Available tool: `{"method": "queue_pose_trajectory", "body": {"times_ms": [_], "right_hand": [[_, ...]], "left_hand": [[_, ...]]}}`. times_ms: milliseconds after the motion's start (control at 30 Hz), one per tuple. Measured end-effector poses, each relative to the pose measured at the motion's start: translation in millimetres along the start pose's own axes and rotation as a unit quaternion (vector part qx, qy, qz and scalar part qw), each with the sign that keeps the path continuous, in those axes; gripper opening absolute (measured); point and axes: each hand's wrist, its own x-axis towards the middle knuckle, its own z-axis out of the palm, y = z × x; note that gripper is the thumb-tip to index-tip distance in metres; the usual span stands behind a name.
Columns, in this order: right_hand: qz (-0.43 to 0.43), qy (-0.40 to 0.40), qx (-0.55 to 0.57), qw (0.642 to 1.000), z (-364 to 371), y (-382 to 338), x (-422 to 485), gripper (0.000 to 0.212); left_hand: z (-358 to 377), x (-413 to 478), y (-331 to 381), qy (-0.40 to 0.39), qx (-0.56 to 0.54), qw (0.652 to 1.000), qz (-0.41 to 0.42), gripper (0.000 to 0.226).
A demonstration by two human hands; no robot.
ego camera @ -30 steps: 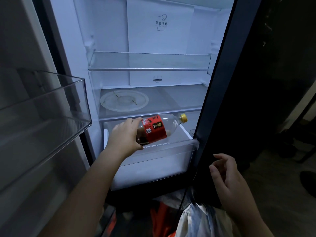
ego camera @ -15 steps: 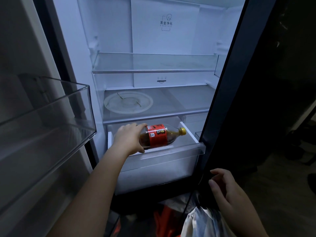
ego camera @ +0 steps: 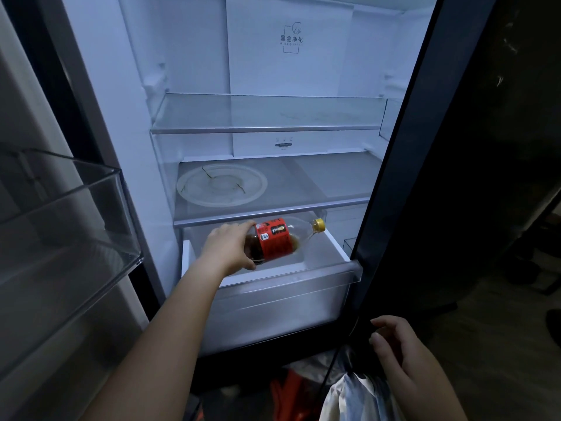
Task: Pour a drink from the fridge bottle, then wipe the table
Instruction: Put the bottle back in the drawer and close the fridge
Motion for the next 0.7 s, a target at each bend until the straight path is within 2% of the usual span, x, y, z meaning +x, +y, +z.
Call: {"method": "queue_pose_trajectory", "body": {"times_ms": [133, 233, 400, 633, 700], "right_hand": [[-0.001, -0.004, 0.017, 1.0, -0.1, 0.2, 3.6, 0.021], [-0.002, -0.008, 0.029, 1.0, 1.6, -0.5, 5.6, 0.018], [-0.006, -0.024, 0.025, 0.999, 3.9, 0.0, 7.6, 0.011], [-0.006, -0.037, 0.033, 0.999, 3.9, -5.9, 10.7, 0.02], [-0.009, -0.041, 0.024, 0.999, 6.6, -9.4, 13.4, 0.014]], "left_hand": [[4.4, 2.6, -0.6, 0.005, -0.015, 1.0, -0.001, 0.09], [-1.6, 5.8, 0.7, 0.094, -0.08, 0.992, -0.006, 0.062], [-17.5, 1.6, 10.6, 0.173, -0.092, 0.98, 0.03, 0.053], [-2.1, -27.7, 24.5, 0.164, -0.083, 0.982, 0.053, 0.045], [4.6, -41.3, 28.1, 0.159, -0.082, 0.982, 0.06, 0.043]]}}
